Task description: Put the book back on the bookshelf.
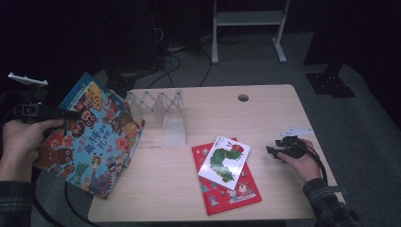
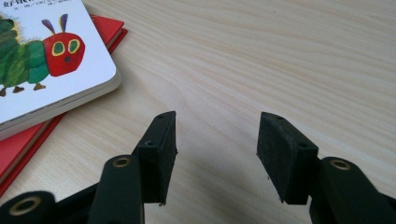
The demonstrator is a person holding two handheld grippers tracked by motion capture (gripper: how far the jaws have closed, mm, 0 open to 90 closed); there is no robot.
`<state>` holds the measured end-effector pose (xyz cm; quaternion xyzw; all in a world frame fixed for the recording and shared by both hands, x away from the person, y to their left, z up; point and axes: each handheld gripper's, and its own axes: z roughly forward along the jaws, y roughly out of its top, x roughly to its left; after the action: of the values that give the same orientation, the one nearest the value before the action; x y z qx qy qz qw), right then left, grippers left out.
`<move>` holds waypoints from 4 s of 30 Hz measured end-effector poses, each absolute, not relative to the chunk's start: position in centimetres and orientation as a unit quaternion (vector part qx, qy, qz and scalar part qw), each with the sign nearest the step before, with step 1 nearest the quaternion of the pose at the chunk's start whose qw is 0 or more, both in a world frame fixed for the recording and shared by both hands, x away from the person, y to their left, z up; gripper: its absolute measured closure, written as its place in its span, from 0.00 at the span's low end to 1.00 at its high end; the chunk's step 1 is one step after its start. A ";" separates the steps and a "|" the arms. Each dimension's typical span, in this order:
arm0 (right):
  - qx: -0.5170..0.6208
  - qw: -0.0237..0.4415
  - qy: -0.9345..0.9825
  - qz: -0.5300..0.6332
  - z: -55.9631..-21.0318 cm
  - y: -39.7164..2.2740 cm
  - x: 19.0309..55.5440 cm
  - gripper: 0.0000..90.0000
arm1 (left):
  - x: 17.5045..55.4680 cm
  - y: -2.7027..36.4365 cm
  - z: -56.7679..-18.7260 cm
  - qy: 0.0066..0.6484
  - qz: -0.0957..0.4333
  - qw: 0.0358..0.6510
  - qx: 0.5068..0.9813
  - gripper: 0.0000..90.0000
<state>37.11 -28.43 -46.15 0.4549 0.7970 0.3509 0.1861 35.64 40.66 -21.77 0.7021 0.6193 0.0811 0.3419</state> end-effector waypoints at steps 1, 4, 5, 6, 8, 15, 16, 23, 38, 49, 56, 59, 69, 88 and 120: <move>0.455 0.186 0.797 0.352 -46.1 -28.4 37.1 0.52 | 35.9 40.7 -21.7 0.621 0.082 0.344 0.700 0.90; 0.454 0.185 0.797 0.353 -46.1 -28.3 37.1 0.52 | 36.8 40.7 -21.6 0.629 0.081 0.348 0.691 0.90; 0.453 0.185 0.798 0.353 -46.1 -28.3 37.1 0.52 | 37.0 40.7 -21.6 0.630 0.082 0.345 0.691 0.90; 0.453 0.184 0.798 0.353 -46.1 -28.4 37.1 0.52 | 37.3 40.7 -21.7 0.631 0.082 0.343 0.691 0.90; 0.453 0.185 0.797 0.353 -46.1 -28.4 37.1 0.52 | 37.8 40.6 -21.7 0.635 0.084 0.341 0.688 0.90; 0.454 0.186 0.796 0.354 -46.1 -28.5 37.1 0.52 | 39.0 40.9 -21.9 0.650 0.085 0.344 0.673 0.90; 0.455 0.185 0.796 0.353 -46.1 -28.5 37.1 0.52 | 39.2 40.9 -21.9 0.651 0.084 0.343 0.672 0.90; 0.451 0.186 0.799 0.352 -46.1 -28.4 37.1 0.52 | 40.8 40.4 -22.4 0.664 0.088 0.347 0.657 0.90; 0.449 0.186 0.799 0.354 -46.1 -28.4 37.1 0.52 | 43.2 39.2 -23.6 0.691 0.092 0.333 0.635 0.90; 0.451 0.184 0.799 0.354 -46.1 -28.5 37.0 0.52 | 44.7 37.7 -24.5 0.696 0.094 0.314 0.638 0.90; 0.450 0.186 0.798 0.355 -46.0 -28.6 37.0 0.52 | 45.4 37.5 -25.1 0.698 0.092 0.309 0.639 0.89; 0.450 0.186 0.799 0.354 -46.1 -28.6 37.0 0.52 | 45.3 37.6 -25.1 0.695 0.104 0.301 0.644 0.88; 0.448 0.185 0.801 0.352 -46.1 -28.5 36.9 0.52 | 44.6 38.1 -24.6 0.692 0.133 0.295 0.646 0.80; 0.444 0.186 0.803 0.351 -46.1 -28.4 36.9 0.52 | 41.6 39.5 -23.7 0.672 0.181 0.350 0.627 0.75; 0.438 0.180 0.807 0.353 -46.1 -28.4 36.7 0.51 | 38.1 24.4 -29.7 0.519 0.130 0.391 0.749 0.22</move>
<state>36.70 -28.40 -46.11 0.4380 0.8068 0.3533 0.1800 38.10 24.43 -29.74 0.7488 0.5193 0.1303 0.3907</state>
